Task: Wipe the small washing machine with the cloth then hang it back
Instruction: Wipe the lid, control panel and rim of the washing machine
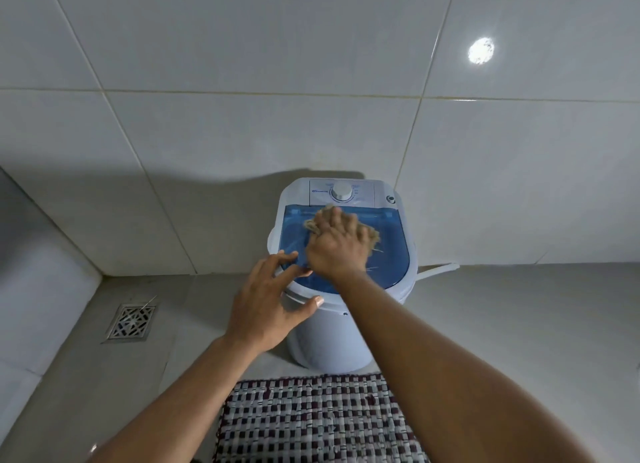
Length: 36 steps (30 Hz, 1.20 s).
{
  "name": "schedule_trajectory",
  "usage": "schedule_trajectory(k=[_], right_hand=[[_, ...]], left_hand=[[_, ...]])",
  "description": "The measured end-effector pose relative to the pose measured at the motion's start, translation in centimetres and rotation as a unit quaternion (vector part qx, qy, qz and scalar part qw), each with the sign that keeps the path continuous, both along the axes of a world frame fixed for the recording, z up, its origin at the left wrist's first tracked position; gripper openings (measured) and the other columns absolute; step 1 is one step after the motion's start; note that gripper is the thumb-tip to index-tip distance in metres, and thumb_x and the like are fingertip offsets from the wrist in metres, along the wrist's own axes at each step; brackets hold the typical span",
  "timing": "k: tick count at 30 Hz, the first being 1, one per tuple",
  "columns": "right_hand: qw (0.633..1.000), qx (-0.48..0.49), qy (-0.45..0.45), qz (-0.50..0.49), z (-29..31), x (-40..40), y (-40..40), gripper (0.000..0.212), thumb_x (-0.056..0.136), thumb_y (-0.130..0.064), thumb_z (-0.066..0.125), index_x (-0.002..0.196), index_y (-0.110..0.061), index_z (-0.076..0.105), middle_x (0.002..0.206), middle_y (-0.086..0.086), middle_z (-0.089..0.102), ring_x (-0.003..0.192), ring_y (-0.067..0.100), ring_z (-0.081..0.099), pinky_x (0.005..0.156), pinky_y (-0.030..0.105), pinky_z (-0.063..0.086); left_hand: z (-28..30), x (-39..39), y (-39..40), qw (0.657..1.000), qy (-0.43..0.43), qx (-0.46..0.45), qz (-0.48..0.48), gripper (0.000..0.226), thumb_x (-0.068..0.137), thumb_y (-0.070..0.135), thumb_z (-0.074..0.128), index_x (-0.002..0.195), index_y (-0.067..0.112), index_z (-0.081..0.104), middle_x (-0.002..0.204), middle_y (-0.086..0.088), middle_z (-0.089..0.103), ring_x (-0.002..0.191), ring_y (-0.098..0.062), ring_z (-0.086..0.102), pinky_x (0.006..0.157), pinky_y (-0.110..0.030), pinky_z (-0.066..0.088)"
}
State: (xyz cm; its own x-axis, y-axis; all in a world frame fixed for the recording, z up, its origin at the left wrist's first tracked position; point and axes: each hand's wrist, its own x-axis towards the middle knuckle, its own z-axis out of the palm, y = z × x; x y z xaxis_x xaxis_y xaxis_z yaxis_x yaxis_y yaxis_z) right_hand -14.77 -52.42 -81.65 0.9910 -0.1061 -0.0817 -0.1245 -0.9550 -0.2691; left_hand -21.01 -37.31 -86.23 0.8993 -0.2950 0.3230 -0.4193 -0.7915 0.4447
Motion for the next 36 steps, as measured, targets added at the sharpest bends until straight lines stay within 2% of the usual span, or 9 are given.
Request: schedule_trajectory(k=[2, 6, 8, 11, 14, 17, 24, 31, 36], right_hand=[[0.997, 0.017, 0.015, 0.078, 0.3, 0.4, 3.3, 0.064, 0.101, -0.039, 0.029, 0.163, -0.032, 0.012, 0.173, 0.001, 0.000, 0.159, 0.029, -0.005, 0.127, 0.052, -0.004], [0.970, 0.064, 0.057, 0.226, 1.0, 0.7, 4.6, 0.055, 0.104, -0.040, 0.028, 0.156, -0.025, 0.038, 0.169, 0.005, 0.028, 0.159, 0.020, 0.003, 0.126, 0.045, -0.003], [0.960, 0.091, 0.063, 0.258, 1.6, 0.2, 3.3, 0.048, 0.107, -0.037, 0.029, 0.149, -0.027, 0.050, 0.165, 0.001, 0.035, 0.159, 0.019, 0.008, 0.126, 0.043, -0.002], [0.953, 0.114, 0.059, 0.275, 2.2, -0.6, 1.5, 0.046, 0.110, -0.037, 0.026, 0.151, -0.029, 0.046, 0.167, -0.002, 0.032, 0.159, 0.018, 0.008, 0.126, 0.040, -0.002], [0.962, 0.127, 0.061, 0.232, 2.0, -0.8, -0.5, 0.050, 0.108, -0.043, 0.027, 0.157, -0.031, 0.034, 0.169, 0.000, 0.025, 0.159, 0.022, 0.008, 0.127, 0.044, 0.002], [0.977, 0.135, 0.054, 0.158, 1.9, -1.4, -4.0, 0.052, 0.108, -0.045, 0.029, 0.158, -0.034, 0.029, 0.170, 0.004, 0.021, 0.158, 0.027, 0.010, 0.126, 0.048, 0.007], [0.993, 0.104, -0.005, 0.055, 0.6, -4.3, -10.5, 0.053, 0.109, -0.042, 0.027, 0.161, -0.032, 0.024, 0.171, -0.006, 0.020, 0.159, 0.018, 0.009, 0.126, 0.039, 0.003], [0.982, 0.153, -0.078, -0.076, -1.3, -8.3, -8.8, 0.053, 0.108, -0.040, 0.030, 0.160, -0.029, 0.027, 0.170, -0.007, 0.022, 0.159, 0.019, 0.007, 0.129, 0.041, 0.004], [0.977, 0.120, -0.140, -0.108, -3.0, -11.2, -4.1, 0.054, 0.105, -0.041, 0.026, 0.159, -0.032, 0.031, 0.170, -0.010, 0.019, 0.160, 0.020, 0.001, 0.129, 0.041, -0.006]], left_hand=[[-0.2, 0.2, 0.0, 1.000, 0.003, -0.001, 0.004, 0.062, 0.075, 0.074, 0.054, 0.120, 0.033, 0.065, 0.131, 0.006, 0.056, 0.120, -0.018, 0.055, 0.073, -0.027, 0.049], [-0.7, 0.2, 0.2, 1.000, -0.018, -0.009, 0.008, 0.063, 0.076, 0.072, 0.059, 0.116, 0.025, 0.069, 0.131, -0.004, 0.060, 0.118, -0.024, 0.060, 0.072, -0.026, 0.050], [-0.7, 0.2, 0.3, 0.999, -0.041, -0.003, -0.003, 0.063, 0.082, 0.071, 0.058, 0.122, 0.024, 0.068, 0.136, -0.002, 0.059, 0.126, -0.022, 0.055, 0.077, -0.026, 0.053], [-0.5, 0.3, 0.4, 0.998, -0.057, 0.004, -0.020, 0.062, 0.086, 0.071, 0.058, 0.128, 0.025, 0.064, 0.136, 0.001, 0.058, 0.129, -0.018, 0.052, 0.082, -0.027, 0.058], [-0.2, 0.3, 0.5, 0.998, -0.060, -0.003, -0.018, 0.057, 0.083, 0.071, 0.060, 0.124, 0.031, 0.065, 0.131, 0.006, 0.057, 0.119, -0.015, 0.056, 0.076, -0.025, 0.057], [-0.5, 0.3, 0.5, 0.998, -0.055, -0.011, -0.017, 0.058, 0.080, 0.072, 0.062, 0.126, 0.036, 0.065, 0.138, 0.008, 0.057, 0.130, -0.016, 0.053, 0.083, -0.036, 0.060], [-0.2, -0.1, 0.3, 0.999, -0.019, -0.042, 0.001, 0.058, 0.078, 0.069, 0.069, 0.129, 0.043, 0.062, 0.143, 0.016, 0.051, 0.135, -0.013, 0.049, 0.091, -0.043, 0.059], [0.3, 0.4, 0.4, 1.000, 0.000, -0.025, -0.013, 0.068, 0.077, 0.077, 0.058, 0.130, 0.036, 0.066, 0.142, 0.009, 0.052, 0.130, -0.014, 0.052, 0.094, -0.039, 0.054], [0.5, 0.7, 1.1, 0.996, 0.014, -0.080, -0.033, 0.050, 0.091, 0.060, 0.054, 0.131, 0.032, 0.063, 0.134, 0.006, 0.057, 0.118, -0.013, 0.058, 0.092, -0.038, 0.054]])
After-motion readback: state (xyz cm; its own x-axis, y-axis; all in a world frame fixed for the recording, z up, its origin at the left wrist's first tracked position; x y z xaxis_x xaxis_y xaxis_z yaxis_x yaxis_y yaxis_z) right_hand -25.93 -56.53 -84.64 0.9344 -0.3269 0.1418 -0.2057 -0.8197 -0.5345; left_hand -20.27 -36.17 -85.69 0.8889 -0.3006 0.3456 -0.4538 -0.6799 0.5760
